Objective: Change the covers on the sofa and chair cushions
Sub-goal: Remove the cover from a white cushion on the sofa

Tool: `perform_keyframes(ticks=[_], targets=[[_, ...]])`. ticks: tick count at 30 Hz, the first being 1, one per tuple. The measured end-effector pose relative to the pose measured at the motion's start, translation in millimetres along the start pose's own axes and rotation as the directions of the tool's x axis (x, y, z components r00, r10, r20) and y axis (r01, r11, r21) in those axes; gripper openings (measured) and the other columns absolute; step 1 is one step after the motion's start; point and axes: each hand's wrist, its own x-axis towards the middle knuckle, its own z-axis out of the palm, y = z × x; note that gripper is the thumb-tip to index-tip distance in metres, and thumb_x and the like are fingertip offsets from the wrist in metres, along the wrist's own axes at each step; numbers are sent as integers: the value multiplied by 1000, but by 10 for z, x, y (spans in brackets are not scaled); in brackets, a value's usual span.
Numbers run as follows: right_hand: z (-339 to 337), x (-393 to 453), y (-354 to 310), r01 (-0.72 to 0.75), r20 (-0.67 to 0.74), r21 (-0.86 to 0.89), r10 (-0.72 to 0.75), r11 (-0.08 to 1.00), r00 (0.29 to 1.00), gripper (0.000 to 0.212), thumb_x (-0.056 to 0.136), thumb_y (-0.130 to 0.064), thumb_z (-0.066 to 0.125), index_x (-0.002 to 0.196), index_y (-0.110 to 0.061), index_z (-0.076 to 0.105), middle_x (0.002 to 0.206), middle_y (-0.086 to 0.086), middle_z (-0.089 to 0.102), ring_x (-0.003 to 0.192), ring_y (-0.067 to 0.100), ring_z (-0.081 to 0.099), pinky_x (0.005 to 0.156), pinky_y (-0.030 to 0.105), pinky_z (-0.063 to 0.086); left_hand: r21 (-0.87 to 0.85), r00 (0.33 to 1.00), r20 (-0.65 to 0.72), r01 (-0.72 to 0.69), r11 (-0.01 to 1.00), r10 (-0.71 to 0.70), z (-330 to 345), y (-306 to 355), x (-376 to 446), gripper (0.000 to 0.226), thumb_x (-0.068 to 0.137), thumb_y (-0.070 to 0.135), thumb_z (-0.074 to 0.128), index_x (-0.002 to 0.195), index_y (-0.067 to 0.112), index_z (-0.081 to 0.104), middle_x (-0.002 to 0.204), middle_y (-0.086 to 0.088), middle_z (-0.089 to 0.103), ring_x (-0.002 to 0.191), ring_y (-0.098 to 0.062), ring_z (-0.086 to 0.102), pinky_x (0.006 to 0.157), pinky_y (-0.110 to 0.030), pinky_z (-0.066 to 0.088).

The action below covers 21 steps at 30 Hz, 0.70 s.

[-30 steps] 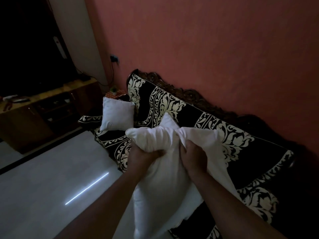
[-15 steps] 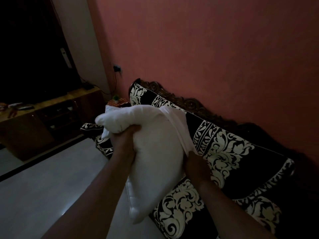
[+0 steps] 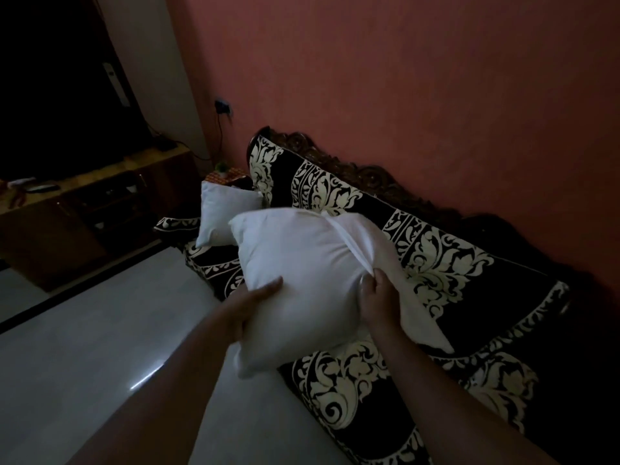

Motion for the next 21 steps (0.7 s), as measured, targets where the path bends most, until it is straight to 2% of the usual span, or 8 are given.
perform_keyframes(ticks=[2, 5, 8, 11, 13, 16, 19, 21], targets=[[16, -10, -6, 8, 29, -72, -6, 997, 1000, 24, 104, -30, 43, 103, -12, 60, 93, 0, 62, 87, 22, 57, 74, 35, 43, -56, 996, -70, 45, 997, -48, 184, -111, 27, 85, 53, 48, 98, 124, 13, 67, 107, -12, 77, 99, -35, 74, 93, -57, 56], [15, 40, 116, -14, 44, -165, 22, 986, 999, 29, 101, -37, 44, 107, -17, 64, 96, 6, 69, 88, 29, 62, 73, 35, 46, -211, 955, -296, -94, 973, 28, 474, -104, 39, 64, 54, 20, 97, 110, 8, 70, 98, -12, 77, 88, -33, 74, 82, -46, 61], [75, 1, 206, -55, 45, -252, 69, 966, 997, 33, 101, -41, 48, 107, -16, 68, 101, 9, 70, 91, 30, 63, 71, 34, 43, -260, 843, -517, -319, 912, 148, 659, -2, 81, 67, 43, 11, 93, 107, 12, 71, 98, -9, 76, 84, -27, 73, 74, -41, 63], [184, -137, 179, -77, 50, -265, 94, 961, 994, 32, 104, -39, 46, 100, -14, 65, 97, 10, 69, 89, 30, 63, 71, 36, 46, -202, 722, -649, -467, 861, 239, 769, 127, 87, 56, 51, 4, 88, 103, 18, 72, 92, 2, 74, 78, -15, 69, 67, -26, 55], [242, -239, 133, -64, 70, -250, 84, 966, 994, 28, 105, -35, 45, 102, -13, 63, 98, 10, 69, 91, 31, 64, 72, 36, 45, -144, 638, -720, -524, 840, 275, 808, 198, 70, 46, 58, 3, 86, 97, 22, 70, 86, 11, 70, 76, -9, 66, 67, -22, 48], [352, -389, 15, -11, 99, -217, 33, 976, 994, 21, 103, -31, 47, 100, -13, 59, 96, 11, 67, 90, 31, 63, 71, 36, 44, -68, 535, -801, -525, 849, 267, 787, 205, 145, 42, 65, 12, 86, 101, 23, 68, 91, 11, 67, 90, -22, 68, 77, -25, 47], [385, -468, -94, 31, 77, -174, -17, 984, 997, 23, 102, -35, 48, 91, -15, 56, 88, 8, 65, 83, 30, 62, 70, 37, 46, 43, 500, -798, -510, 859, 337, 791, 135, 168, 39, 73, 20, 84, 105, 28, 64, 99, 11, 65, 100, -24, 68, 80, -25, 44], [304, -418, -40, 49, 62, -178, -38, 983, 997, 21, 100, -36, 51, 92, -17, 56, 85, 5, 65, 79, 28, 63, 68, 39, 49, 33, 578, -699, -562, 827, 421, 780, 61, 108, 41, 73, 13, 84, 105, 31, 65, 101, 14, 70, 97, -14, 70, 80, -24, 50]])
